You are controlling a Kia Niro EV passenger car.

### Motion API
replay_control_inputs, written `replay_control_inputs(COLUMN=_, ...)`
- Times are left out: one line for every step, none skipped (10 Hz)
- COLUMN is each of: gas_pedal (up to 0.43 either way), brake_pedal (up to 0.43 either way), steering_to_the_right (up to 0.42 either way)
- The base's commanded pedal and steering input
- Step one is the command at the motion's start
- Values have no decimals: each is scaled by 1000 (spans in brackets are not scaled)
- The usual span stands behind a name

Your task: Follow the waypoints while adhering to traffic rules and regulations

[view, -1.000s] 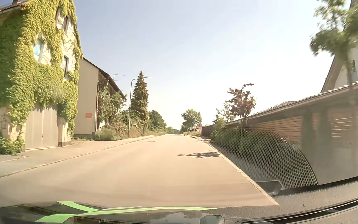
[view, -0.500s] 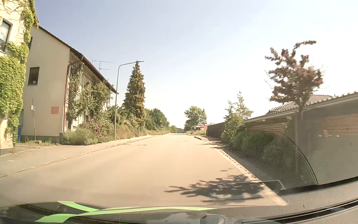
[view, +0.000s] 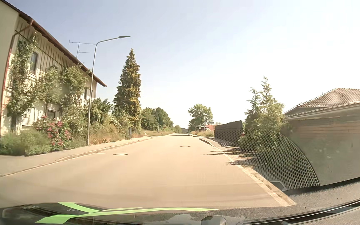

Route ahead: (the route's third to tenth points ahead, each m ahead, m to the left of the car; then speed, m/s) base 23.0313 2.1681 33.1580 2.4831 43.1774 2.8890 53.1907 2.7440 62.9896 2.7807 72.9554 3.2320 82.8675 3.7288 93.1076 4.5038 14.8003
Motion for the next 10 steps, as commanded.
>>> replay_control_inputs(gas_pedal=228, brake_pedal=0, steering_to_the_right=-9)
replay_control_inputs(gas_pedal=228, brake_pedal=0, steering_to_the_right=-13)
replay_control_inputs(gas_pedal=228, brake_pedal=0, steering_to_the_right=-14)
replay_control_inputs(gas_pedal=240, brake_pedal=0, steering_to_the_right=-14)
replay_control_inputs(gas_pedal=240, brake_pedal=0, steering_to_the_right=-13)
replay_control_inputs(gas_pedal=240, brake_pedal=0, steering_to_the_right=-14)
replay_control_inputs(gas_pedal=240, brake_pedal=0, steering_to_the_right=-14)
replay_control_inputs(gas_pedal=240, brake_pedal=0, steering_to_the_right=-14)
replay_control_inputs(gas_pedal=220, brake_pedal=0, steering_to_the_right=-12)
replay_control_inputs(gas_pedal=209, brake_pedal=0, steering_to_the_right=-10)
